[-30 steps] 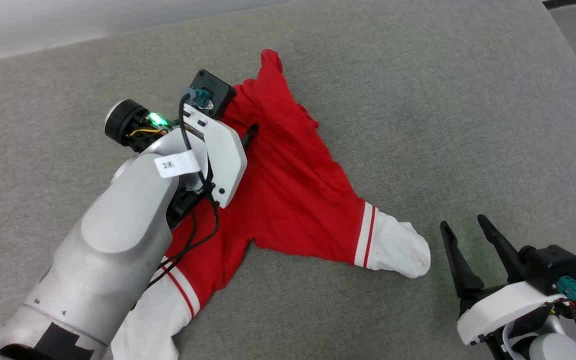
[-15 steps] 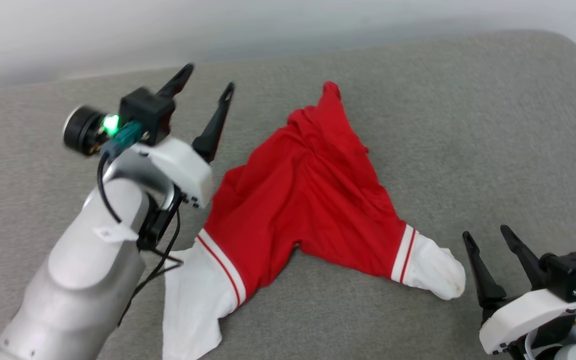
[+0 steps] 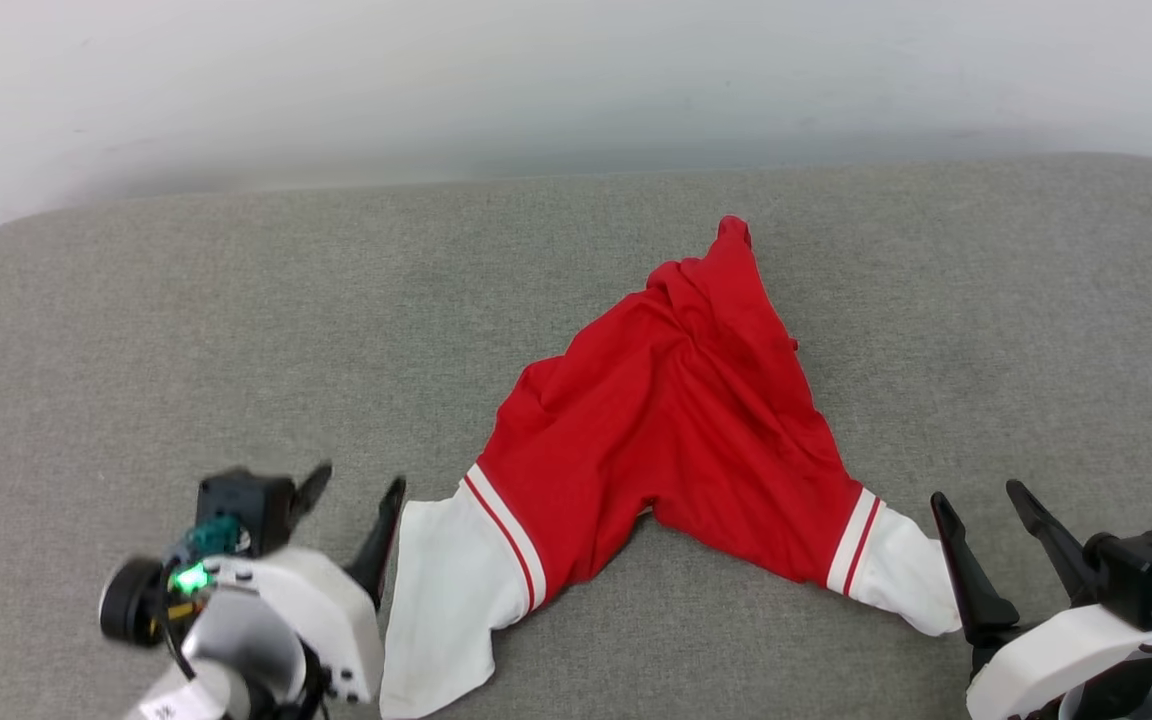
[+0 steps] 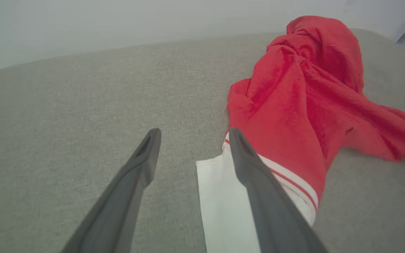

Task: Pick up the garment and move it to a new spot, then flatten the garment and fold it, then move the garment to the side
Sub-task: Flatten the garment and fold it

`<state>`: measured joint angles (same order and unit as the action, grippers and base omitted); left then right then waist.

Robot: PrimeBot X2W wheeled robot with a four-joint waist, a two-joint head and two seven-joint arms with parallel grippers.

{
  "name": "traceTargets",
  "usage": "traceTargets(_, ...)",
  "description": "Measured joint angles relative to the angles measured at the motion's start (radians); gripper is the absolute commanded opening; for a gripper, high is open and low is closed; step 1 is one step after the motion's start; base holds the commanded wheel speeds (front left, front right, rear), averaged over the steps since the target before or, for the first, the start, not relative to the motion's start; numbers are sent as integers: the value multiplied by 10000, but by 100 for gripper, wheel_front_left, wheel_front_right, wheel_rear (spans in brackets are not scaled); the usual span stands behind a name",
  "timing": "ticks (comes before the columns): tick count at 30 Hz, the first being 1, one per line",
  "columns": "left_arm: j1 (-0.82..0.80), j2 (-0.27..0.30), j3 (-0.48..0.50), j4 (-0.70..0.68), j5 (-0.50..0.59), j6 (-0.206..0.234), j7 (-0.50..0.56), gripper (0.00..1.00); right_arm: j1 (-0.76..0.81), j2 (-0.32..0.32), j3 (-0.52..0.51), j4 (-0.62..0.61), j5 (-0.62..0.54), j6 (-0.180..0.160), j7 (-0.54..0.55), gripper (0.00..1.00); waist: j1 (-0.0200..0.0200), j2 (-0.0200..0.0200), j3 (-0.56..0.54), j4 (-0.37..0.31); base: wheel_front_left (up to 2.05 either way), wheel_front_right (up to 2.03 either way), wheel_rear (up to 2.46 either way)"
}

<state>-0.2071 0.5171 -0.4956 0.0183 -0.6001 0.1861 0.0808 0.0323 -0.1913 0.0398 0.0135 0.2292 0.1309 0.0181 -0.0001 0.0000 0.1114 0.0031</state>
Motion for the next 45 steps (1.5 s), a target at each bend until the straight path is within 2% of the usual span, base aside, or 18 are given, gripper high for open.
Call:
traceTargets(4,993,324,-56,-1104,-311,704,1127,100,43,0,36,-21,2,0,2,100,0,0,83,-5,0,0,0)
traceTargets(10,1692,761,-431,-2393,-481,1160,2491,100,44,-36,13,-82,61,0,0,100,0,0,346,-22,0,0,0)
traceTargets(12,1887,974,-784,-2431,-479,1039,2999,100,23,-36,38,-88,61,0,-4,100,0,0,461,-45,0,0,0)
traceTargets(15,2015,978,-974,-2389,-598,1028,3310,100,-55,-8,35,-40,63,0,-69,100,0,0,608,-78,0,0,0)
traceTargets(23,1971,968,-1049,-1430,-550,1024,3365,100,-122,96,86,138,59,0,-192,100,0,0,922,-199,0,0,0)
traceTargets(30,1571,711,-1356,-499,-433,692,3361,100,-281,92,56,140,52,2,-226,100,-1,0,1221,-295,0,0,0)
traceTargets(31,1515,669,-1406,-399,-443,627,3375,82,-295,90,36,140,46,0,-226,100,-1,0,1252,-307,0,0,0)
traceTargets(32,1453,646,-1430,-311,-474,545,3382,23,-306,88,21,140,27,0,-226,100,-1,0,1275,-315,0,0,0)
traceTargets(33,1404,593,-1436,-219,-497,516,3381,0,-310,86,15,140,21,0,-226,100,-2,0,1291,-319,0,0,0)
traceTargets(37,1254,370,-1315,136,-472,531,2872,0,-309,65,-44,146,-6,0,-194,100,0,0,1220,-299,0,0,0)
traceTargets(40,1214,211,-995,184,-447,700,2150,0,-234,-38,-159,77,-6,0,12,100,1,0,1039,-235,0,0,0)
traceTargets(45,904,376,-111,-508,-349,1039,1037,0,172,-207,-274,-399,330,0,1116,100,1,0,672,-92,0,0,0)
